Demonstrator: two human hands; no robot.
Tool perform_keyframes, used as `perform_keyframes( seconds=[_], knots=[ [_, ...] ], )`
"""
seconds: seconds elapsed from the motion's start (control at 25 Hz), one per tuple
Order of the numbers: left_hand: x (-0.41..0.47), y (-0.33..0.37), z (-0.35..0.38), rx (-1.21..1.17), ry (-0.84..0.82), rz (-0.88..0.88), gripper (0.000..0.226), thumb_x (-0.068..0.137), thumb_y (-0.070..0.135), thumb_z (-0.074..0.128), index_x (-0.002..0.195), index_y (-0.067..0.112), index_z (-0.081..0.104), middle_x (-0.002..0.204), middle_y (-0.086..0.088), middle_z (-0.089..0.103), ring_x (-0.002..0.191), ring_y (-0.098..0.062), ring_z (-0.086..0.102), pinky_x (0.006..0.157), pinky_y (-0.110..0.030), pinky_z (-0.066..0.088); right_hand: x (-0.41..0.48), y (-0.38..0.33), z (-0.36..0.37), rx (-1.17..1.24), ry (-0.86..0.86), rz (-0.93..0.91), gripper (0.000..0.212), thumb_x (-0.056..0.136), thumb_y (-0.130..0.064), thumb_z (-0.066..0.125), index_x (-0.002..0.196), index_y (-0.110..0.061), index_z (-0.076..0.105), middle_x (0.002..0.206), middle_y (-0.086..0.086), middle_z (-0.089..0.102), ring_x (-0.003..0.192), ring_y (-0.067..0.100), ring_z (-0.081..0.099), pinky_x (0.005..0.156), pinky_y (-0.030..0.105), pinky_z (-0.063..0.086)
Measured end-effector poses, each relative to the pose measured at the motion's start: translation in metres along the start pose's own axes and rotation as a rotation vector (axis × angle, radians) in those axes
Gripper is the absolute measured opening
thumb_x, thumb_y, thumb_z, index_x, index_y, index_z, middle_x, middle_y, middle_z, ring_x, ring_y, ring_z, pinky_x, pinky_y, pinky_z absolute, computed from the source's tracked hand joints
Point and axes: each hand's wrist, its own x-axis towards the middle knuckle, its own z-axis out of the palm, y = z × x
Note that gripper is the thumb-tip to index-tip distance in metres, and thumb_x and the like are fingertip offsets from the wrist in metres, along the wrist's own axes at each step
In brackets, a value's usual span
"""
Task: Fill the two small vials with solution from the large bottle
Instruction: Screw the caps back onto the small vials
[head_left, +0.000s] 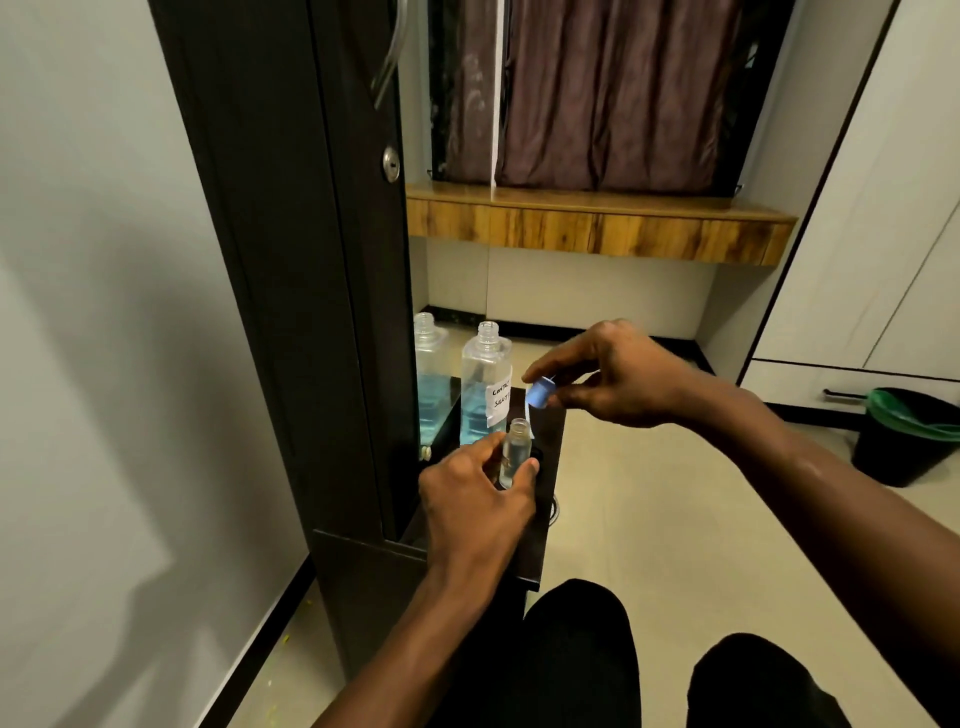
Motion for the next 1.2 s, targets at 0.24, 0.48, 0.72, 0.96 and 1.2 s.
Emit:
perform_keyframes(
  seconds=[0.24, 0.48, 0.72, 0.96, 1.2],
  knots=[
    [0.002, 0.04, -0.012, -0.005, 0.01, 0.114, 0.035, 0.075, 0.028, 0.09, 0.107, 0.018, 0.079, 0.082, 0.018, 0.064, 0.064, -0.001, 0.066, 0.06, -0.008, 0.055, -0.02, -0.033, -0.032, 0.035, -0.033, -0.048, 0.038, 0.088, -0.004, 0.074, 0.12, -0.025, 0.076, 0.116, -0.013, 0.074, 0.107, 0.001, 0.07, 0.087, 0.028, 0.062],
    [0.0, 0.06, -0.016, -0.02, 0.018, 0.125, 0.04, 0.075, 0.028, 0.091, 0.11, 0.015, 0.078, 0.08, 0.015, 0.063, 0.063, -0.004, 0.066, 0.055, -0.015, 0.057, -0.032, -0.037, -0.043, -0.039, -0.034, -0.041, 0.039, 0.088, -0.002, 0.073, 0.12, -0.026, 0.076, 0.116, -0.01, 0.076, 0.109, 0.004, 0.07, 0.089, 0.032, 0.062],
    [0.0, 0.065, -0.016, -0.022, 0.016, 0.134, 0.039, 0.074, 0.029, 0.091, 0.109, 0.015, 0.079, 0.08, 0.015, 0.063, 0.066, 0.002, 0.062, 0.06, -0.014, 0.056, -0.033, -0.044, -0.042, -0.104, -0.035, 0.016, 0.027, 0.088, -0.034, 0.077, 0.111, -0.02, 0.079, 0.093, -0.007, 0.08, 0.078, -0.001, 0.073, 0.068, 0.021, 0.062],
    [0.001, 0.063, -0.02, -0.034, 0.015, 0.112, 0.034, 0.076, 0.029, 0.09, 0.105, 0.018, 0.079, 0.082, 0.014, 0.065, 0.066, -0.005, 0.065, 0.058, -0.016, 0.055, -0.028, -0.048, -0.036, -0.111, 0.076, 0.071, 0.068, 0.091, -0.071, 0.047, 0.104, -0.012, 0.079, 0.098, 0.007, 0.079, 0.078, 0.014, 0.073, 0.071, 0.035, 0.063],
    [0.004, 0.06, -0.02, -0.01, 0.04, 0.1, 0.04, 0.075, 0.027, 0.091, 0.11, 0.012, 0.079, 0.086, 0.001, 0.075, 0.067, -0.008, 0.066, 0.061, -0.023, 0.06, -0.025, -0.051, -0.034, -0.136, -0.019, -0.014, 0.024, 0.09, -0.039, 0.073, 0.106, -0.021, 0.079, 0.094, -0.005, 0.079, 0.079, 0.002, 0.074, 0.068, 0.025, 0.064]
  ],
)
